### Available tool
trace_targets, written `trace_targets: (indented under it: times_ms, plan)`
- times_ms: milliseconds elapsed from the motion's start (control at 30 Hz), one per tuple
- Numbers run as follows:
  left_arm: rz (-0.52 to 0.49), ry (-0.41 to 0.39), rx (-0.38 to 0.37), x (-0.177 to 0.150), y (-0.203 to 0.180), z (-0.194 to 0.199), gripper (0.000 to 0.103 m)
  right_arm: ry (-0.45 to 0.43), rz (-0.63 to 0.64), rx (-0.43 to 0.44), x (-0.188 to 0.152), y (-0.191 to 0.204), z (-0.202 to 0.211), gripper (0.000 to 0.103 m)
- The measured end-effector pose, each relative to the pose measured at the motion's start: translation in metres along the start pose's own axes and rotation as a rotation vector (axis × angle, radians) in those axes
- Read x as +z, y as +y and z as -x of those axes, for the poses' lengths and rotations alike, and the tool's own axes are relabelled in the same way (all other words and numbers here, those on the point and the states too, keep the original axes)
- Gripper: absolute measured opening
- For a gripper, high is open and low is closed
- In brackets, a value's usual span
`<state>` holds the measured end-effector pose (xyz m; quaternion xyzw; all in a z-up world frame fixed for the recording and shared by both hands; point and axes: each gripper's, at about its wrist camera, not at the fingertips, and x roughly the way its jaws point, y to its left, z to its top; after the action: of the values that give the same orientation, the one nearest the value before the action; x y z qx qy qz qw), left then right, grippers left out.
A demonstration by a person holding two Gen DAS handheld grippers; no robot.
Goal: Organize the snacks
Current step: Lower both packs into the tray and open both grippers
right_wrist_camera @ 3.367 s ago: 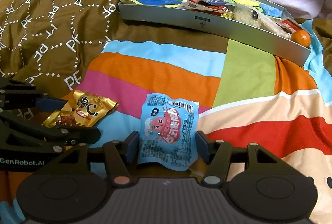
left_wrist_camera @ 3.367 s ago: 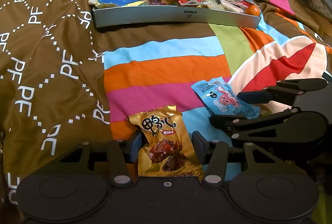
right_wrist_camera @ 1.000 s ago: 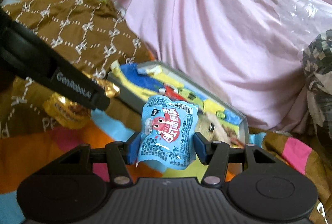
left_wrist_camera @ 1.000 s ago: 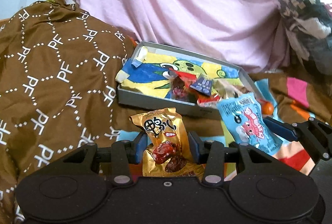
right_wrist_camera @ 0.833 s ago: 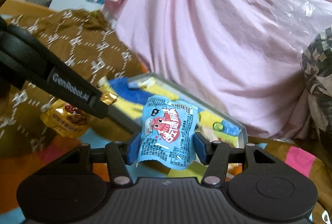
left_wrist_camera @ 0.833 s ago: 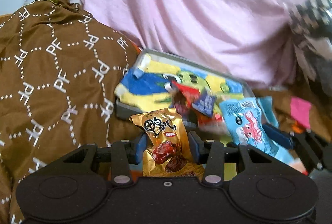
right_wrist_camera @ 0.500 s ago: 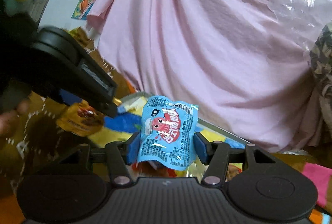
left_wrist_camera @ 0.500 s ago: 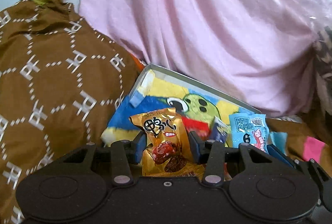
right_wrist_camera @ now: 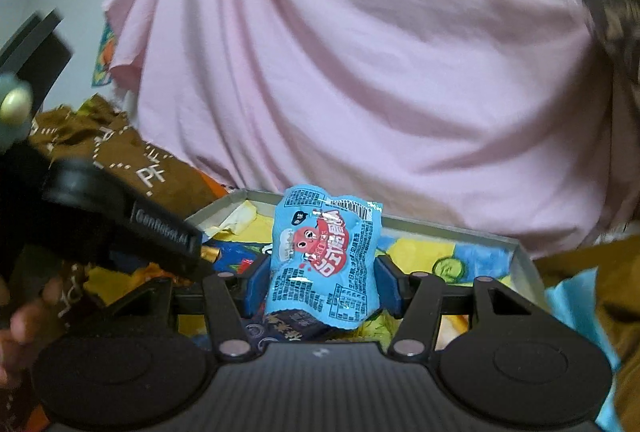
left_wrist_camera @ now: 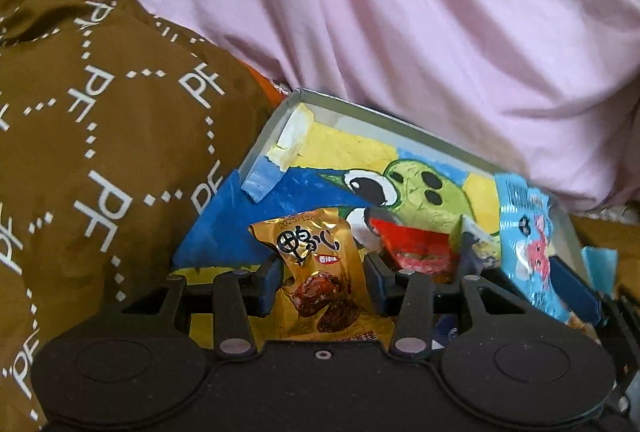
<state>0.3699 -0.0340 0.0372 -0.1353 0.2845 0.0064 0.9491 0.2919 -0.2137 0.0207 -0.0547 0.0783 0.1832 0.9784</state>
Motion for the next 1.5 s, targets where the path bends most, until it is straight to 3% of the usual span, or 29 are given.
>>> trace_targets:
  times_ms: [267, 500, 800, 1133, 1500]
  plan:
    - [-0.059, -0.007, 0.032, -0.005, -0.013, -0.008, 0.047, 0.044, -0.014, 0.048, -0.013, 0.004, -0.018, 0.062]
    - [-0.050, -0.008, 0.041, -0.007, -0.010, -0.009, 0.051, 0.060, -0.042, 0.059, -0.016, 0.002, -0.024, 0.065]
    - [0.016, -0.016, 0.028, -0.006, -0.001, -0.008, 0.067, 0.060, -0.048, 0.067, -0.019, 0.002, -0.024, 0.073]
    - [0.051, -0.060, 0.035, -0.008, 0.003, 0.002, 0.089, 0.030, -0.058, 0.050, -0.013, 0.001, -0.015, 0.089]
    - [0.122, -0.128, 0.030, -0.004, 0.002, 0.036, 0.099, 0.015, -0.065, -0.007, 0.005, -0.004, 0.013, 0.100]
